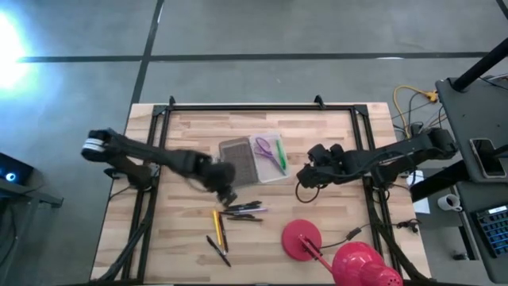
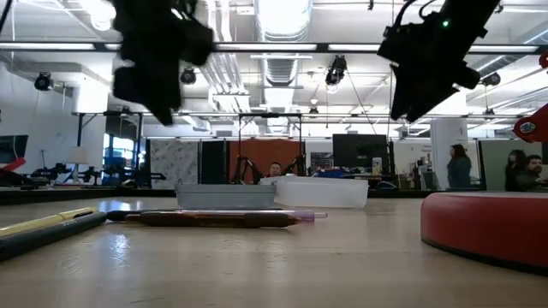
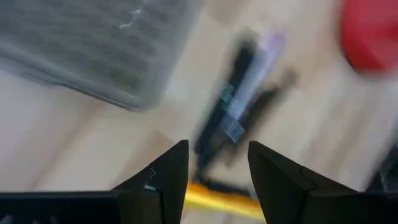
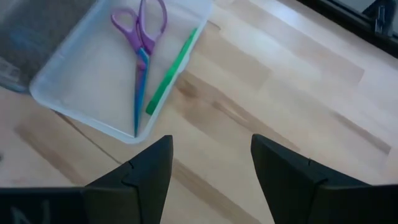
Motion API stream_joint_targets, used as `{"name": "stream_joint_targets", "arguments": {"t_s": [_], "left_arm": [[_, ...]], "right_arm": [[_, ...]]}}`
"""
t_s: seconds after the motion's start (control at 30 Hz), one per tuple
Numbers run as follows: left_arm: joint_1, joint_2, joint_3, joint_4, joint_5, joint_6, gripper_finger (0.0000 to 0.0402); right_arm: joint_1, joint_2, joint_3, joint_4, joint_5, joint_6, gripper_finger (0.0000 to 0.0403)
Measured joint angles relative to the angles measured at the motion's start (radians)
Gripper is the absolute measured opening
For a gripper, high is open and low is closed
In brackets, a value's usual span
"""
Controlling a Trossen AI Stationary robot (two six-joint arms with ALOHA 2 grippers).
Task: Pick & place school supplies into a supply box
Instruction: Put the black pen into the black supply box
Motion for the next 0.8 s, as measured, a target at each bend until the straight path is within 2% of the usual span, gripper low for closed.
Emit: {"name": "stream_joint_targets", "arguments": {"t_s": [0.2,0.33,0.5,0.8], "left_arm": [[-0.298,-0.103,-0.185,0.228,0.01,0.276,0.015],[-0.416,-0.07,-0.221,0.237,0.004,0.345,0.015],[-0.454,0.047,-0.214,0.232,-0.054,0.475,0.015],[-0.462,0.254,-0.113,0.234,-0.048,0.688,0.015]], "right_arm": [[0.0,0.087,-0.001,0.006,-0.058,-0.066,0.0209],[0.0,0.138,0.0,0.02,-0.104,-0.108,0.0209],[0.0,0.174,0.022,0.026,-0.13,-0.108,0.0209],[0.0,0.175,0.07,0.042,-0.132,-0.108,0.0209]]}}
